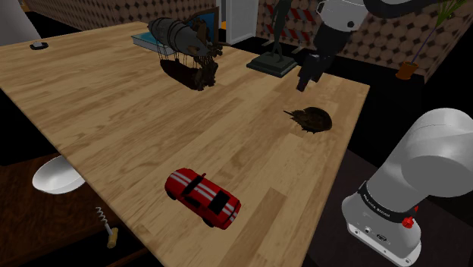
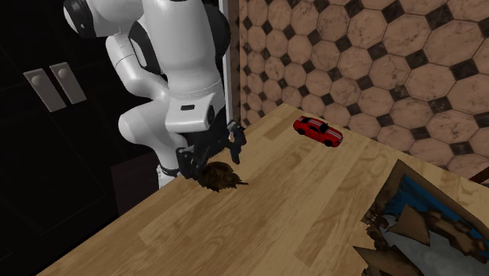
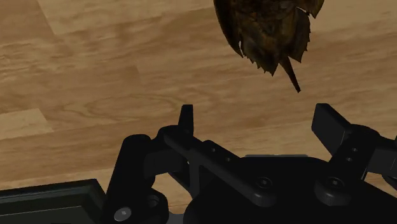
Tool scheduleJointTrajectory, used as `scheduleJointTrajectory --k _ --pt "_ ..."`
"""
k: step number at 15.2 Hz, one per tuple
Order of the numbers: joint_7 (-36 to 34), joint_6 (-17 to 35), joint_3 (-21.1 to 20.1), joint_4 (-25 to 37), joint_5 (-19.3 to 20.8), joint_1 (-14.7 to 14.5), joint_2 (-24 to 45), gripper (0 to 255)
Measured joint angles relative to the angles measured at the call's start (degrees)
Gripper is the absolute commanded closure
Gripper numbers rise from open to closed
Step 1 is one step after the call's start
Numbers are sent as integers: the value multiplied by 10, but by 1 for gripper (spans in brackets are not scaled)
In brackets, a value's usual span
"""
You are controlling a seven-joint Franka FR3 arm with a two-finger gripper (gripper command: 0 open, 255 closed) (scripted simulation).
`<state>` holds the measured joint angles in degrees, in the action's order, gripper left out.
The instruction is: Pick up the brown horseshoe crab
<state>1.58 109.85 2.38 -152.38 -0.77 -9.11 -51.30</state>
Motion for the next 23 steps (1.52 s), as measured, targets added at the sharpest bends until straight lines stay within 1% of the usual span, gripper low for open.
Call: scheduleJointTrajectory --k 4,6,13,14,23 --pt "47 61 6 -76 -18 -40 -16 0" --pt "60 82 8 -94 -24 -52 -13 0" --pt "70 145 10 -143 -26 -56 1 0" --pt "70 148 11 -144 -27 -56 3 255" --pt "69 153 10 -145 -27 -57 5 255"
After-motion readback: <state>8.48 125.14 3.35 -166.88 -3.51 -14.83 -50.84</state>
